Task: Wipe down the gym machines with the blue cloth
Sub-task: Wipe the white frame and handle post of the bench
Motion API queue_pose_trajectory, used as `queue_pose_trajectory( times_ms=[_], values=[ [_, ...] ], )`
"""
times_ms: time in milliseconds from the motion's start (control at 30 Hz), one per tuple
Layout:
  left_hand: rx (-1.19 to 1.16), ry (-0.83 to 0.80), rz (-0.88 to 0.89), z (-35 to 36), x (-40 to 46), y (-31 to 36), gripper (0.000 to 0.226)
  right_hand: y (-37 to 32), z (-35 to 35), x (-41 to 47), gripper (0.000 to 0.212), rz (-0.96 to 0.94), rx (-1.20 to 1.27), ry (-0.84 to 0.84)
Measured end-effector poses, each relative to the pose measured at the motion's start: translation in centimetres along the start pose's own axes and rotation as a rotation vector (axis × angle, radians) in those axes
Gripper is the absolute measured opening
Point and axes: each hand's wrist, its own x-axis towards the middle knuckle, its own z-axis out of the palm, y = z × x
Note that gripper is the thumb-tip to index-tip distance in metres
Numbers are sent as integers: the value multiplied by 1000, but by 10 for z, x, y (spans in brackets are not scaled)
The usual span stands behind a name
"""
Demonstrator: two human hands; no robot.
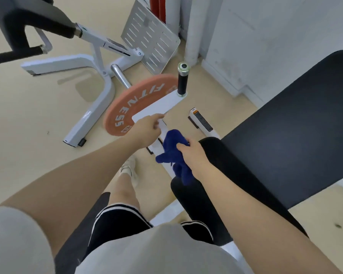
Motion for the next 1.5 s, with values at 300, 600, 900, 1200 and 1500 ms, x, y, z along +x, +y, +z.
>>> queue_pose_trajectory(
  times_ms=[300,600,900,1200,1500],
  values=[
    [484,-352,207,-23,187,-90,74,-21,81,129,22,378,260,357],
    [419,-599,304,5,232,-80,100,25,76,203,46,257,-259,786],
    [436,-549,312,11,238,-75,107,68,128,270,45,-49,-639,393],
    [484,-578,302,4,233,-69,104,107,108,235,46,235,-649,459],
    [498,-616,391,11,236,-83,100,87,144,276,52,-266,-606,264]
  ],
)
